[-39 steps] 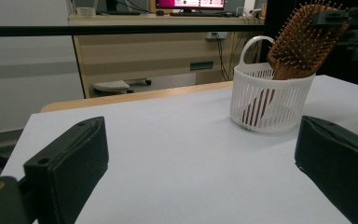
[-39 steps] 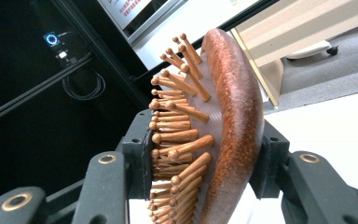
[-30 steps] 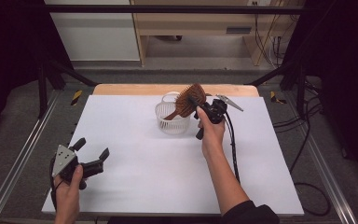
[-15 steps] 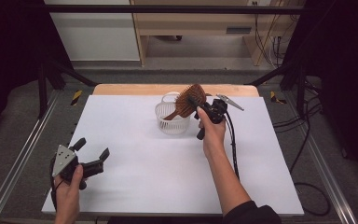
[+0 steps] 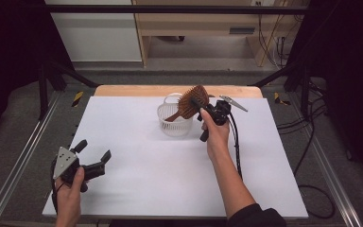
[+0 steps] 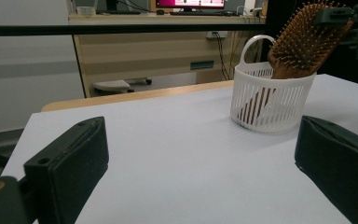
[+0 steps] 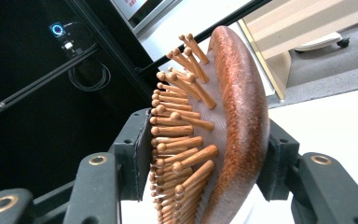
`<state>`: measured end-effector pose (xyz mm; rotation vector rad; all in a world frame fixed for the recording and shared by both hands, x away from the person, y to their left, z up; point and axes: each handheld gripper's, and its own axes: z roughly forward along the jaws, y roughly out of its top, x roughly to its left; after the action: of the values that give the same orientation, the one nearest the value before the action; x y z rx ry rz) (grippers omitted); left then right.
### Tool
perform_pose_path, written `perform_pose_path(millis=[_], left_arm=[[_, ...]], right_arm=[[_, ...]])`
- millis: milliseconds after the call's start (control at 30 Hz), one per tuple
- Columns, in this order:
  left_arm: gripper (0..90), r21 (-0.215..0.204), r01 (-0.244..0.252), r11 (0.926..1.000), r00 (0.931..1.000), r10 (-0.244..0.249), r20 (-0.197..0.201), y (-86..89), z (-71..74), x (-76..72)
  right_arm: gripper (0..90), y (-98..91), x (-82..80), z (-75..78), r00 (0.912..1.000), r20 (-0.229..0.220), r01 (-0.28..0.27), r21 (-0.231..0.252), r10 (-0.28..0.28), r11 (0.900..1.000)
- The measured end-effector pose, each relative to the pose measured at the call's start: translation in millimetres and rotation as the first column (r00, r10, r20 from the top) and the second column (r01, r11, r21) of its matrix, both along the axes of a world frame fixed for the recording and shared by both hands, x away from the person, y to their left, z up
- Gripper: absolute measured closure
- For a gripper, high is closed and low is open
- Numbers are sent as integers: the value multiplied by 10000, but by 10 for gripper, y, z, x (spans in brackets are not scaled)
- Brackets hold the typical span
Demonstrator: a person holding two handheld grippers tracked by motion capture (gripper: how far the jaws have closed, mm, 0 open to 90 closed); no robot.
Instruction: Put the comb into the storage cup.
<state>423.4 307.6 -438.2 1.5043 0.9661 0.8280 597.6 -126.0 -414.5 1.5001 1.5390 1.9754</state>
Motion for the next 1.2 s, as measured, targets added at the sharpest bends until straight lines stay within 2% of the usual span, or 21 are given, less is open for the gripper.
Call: perform_pose_path(millis=[433, 700, 1200], left_arm=[[30, 5, 10, 10000, 10000, -10, -24, 2, -1, 2], [30, -1, 17, 10000, 10000, -17, -22, 3, -1, 2], [30, 0, 20, 10000, 10000, -20, -13, 1, 0, 1]], right_arm=[[415, -3, -3, 4, 10000, -13, -91, -112, 91, 9999], [355, 18, -4, 0, 9999, -93, -127, -254, 125, 9996], [251, 24, -10, 17, 9998, -123, 174, -485, -180, 9987]])
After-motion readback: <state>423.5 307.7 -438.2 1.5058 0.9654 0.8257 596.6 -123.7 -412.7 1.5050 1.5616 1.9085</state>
